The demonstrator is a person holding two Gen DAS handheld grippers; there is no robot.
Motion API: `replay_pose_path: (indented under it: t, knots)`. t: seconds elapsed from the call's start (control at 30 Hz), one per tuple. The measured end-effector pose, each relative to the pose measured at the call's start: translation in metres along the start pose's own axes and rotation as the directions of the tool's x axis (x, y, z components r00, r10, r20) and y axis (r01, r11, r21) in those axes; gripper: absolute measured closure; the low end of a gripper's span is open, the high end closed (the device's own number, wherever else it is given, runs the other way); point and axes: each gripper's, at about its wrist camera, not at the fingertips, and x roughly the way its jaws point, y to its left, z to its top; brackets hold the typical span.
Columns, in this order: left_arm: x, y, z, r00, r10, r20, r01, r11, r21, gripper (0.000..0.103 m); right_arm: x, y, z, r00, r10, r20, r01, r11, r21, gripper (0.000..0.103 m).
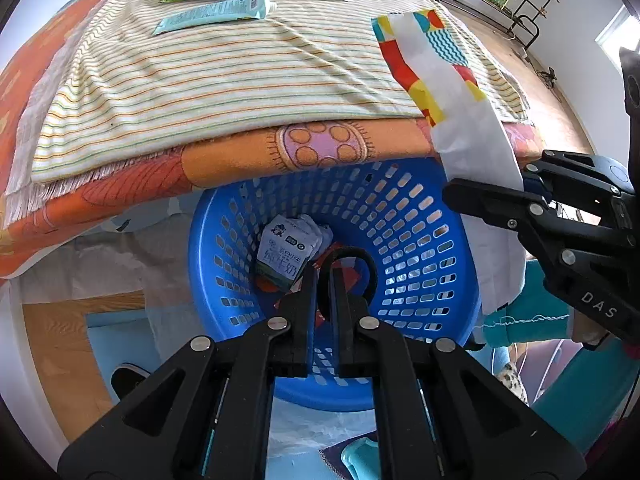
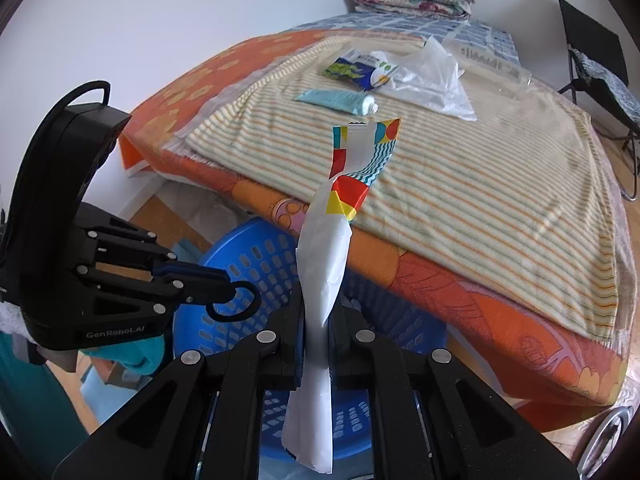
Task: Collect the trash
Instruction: 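Open both tools to drop the hair tie and white package into the basket, then move both tools back over the trash on the bed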
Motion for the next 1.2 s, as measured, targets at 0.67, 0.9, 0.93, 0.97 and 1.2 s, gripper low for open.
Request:
replay_pose_path:
  t: [0.67, 0.9, 0.93, 0.97, 1.2]
  knots:
    - [0.006, 0.002, 0.000, 1.000, 0.002, -0.027, -0.002, 1.000, -0.011, 0.057, 0.007, -0.007, 0.002, 0.998, -0.006, -0.057, 0.009, 0.999, 0.052, 0.057]
    - [0.001, 0.005, 0.002, 1.000, 0.009, -0.012, -0.009, 1.000, -0.022, 0.057, 0.003, -0.011, 0.005, 0.999, -0.014, -0.047, 0.018, 0.997, 0.071, 0.054]
    - [0.000, 0.006, 0.002, 1.000, 0.011, -0.009, -0.011, 1.000, -0.023, 0.057, 0.002, -0.013, 0.006, 0.999, -0.015, -0.043, 0.018, 0.997, 0.078, 0.053]
    - [-0.001, 0.006, 0.003, 1.000, 0.012, -0.006, -0.012, 1.000, -0.025, 0.057, 0.001, -0.014, 0.008, 0.999, -0.015, -0.039, 0.018, 0.996, 0.083, 0.049]
    - [-0.014, 0.014, 0.017, 0.999, 0.028, 0.034, -0.027, 0.999, -0.046, 0.057, -0.008, -0.024, 0.021, 1.000, -0.017, -0.008, 0.018, 0.993, 0.116, 0.045]
